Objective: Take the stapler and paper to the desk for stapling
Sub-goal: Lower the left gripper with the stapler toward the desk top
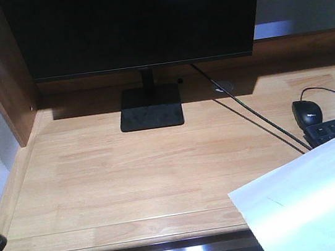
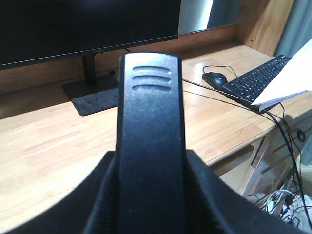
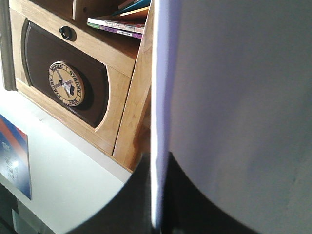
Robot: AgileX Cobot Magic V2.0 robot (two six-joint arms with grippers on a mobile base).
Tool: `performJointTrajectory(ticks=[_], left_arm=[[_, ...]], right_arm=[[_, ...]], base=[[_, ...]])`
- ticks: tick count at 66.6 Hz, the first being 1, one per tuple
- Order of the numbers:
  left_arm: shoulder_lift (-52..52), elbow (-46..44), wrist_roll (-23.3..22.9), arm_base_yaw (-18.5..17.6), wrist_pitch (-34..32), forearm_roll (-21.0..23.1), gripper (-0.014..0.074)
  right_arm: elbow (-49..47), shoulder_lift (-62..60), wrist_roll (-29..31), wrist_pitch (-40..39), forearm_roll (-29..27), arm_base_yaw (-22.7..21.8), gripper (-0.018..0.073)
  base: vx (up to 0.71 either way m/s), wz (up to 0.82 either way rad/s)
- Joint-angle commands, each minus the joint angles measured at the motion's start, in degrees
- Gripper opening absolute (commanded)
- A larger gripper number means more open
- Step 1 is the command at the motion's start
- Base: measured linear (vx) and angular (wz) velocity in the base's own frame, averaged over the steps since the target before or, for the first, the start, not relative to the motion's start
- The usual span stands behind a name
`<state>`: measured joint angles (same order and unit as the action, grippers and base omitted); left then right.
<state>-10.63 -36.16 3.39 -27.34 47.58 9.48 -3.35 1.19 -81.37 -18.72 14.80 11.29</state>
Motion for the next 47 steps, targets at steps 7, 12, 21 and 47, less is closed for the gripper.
performJointTrajectory(ticks=[7,12,21,47], left_arm=[[-0.9,-1.7,-0.3,-0.1,-10.2,1.6,-0.0007],[-1.1,-1.7,-0.3,-0.1,-11.6,2.6,-0.0007],[-4.4,-2.3,-0.3,-0.1,-17.9,2.7,-0.0007],[-35.5,-13.9,0.9,-0.1,-22.1,2.2,-0.0007]], right_arm=[[-1.5,0.6,0.3,-3.5,0.3,0.2,-0.0002],[-1.5,0.6,0.3,-3.5,0.3,0.2,-0.0002],[-1.5,0.6,0.3,-3.5,0.3,0.2,-0.0002],[-1.5,0.6,0.3,-3.5,0.3,0.2,-0.0002]], base=[[0.00,0.00],[0.00,0.00],[0.00,0.00],[0.00,0.00]])
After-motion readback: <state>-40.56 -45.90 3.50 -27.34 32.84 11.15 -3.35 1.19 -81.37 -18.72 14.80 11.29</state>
